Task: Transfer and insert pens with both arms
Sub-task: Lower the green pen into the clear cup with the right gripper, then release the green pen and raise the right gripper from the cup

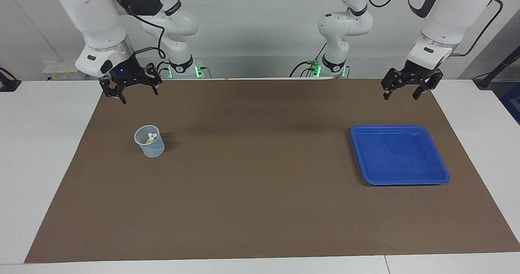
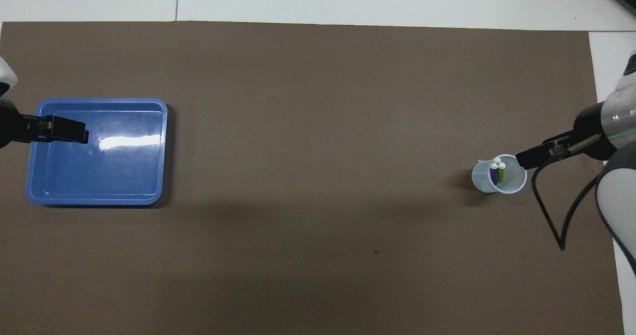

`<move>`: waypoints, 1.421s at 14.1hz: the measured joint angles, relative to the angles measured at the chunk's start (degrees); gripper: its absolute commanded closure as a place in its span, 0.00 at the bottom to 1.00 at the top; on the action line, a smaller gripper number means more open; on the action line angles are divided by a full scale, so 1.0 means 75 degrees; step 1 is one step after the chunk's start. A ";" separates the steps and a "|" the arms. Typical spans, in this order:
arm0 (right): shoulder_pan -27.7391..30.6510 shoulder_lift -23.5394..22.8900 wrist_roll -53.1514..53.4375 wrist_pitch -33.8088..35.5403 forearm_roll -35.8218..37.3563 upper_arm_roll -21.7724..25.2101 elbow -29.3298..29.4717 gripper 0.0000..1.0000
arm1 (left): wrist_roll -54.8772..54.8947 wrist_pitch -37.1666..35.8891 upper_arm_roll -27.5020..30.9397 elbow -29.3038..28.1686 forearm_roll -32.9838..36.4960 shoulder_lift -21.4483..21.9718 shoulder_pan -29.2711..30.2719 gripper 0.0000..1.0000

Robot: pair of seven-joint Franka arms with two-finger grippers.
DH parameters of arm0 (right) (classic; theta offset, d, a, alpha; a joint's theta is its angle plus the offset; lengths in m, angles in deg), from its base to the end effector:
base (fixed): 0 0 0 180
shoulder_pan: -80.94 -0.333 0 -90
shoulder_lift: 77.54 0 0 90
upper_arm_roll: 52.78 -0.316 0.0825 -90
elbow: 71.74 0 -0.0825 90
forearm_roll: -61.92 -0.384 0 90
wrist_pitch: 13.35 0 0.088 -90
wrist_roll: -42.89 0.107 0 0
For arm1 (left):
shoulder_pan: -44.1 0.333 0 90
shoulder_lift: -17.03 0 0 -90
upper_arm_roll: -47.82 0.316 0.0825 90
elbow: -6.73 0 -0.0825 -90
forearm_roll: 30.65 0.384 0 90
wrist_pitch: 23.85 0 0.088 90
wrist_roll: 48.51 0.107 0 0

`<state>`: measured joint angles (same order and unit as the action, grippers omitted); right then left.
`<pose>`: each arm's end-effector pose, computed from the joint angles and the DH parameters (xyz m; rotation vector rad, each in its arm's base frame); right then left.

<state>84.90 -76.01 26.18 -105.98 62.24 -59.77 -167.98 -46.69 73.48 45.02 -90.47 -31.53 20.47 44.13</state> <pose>0.5468 0.0292 0.5916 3.0901 0.5381 -0.0585 0.5457 -0.0286 0.6092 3.1248 -0.1229 0.0972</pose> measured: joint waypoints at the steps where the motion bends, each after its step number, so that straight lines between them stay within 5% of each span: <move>1: -0.0077 -0.0014 0.0146 0.0000 0.0000 0.0000 -0.0001 0.00 | 0.0030 -0.0002 0.0039 0.0000 0.0000 0.0000 0.0000 0.00; 20: -0.0529 0.0034 0.1458 -0.0128 0.0000 0.0017 -0.0025 0.00 | 0.0036 -0.0194 0.0097 0.0000 0.0008 0.0000 0.0000 0.00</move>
<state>80.94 -75.75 37.12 -106.94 62.24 -59.64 -168.16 -46.42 72.03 45.75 -90.47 -31.47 20.47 44.13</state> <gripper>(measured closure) 0.000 0.000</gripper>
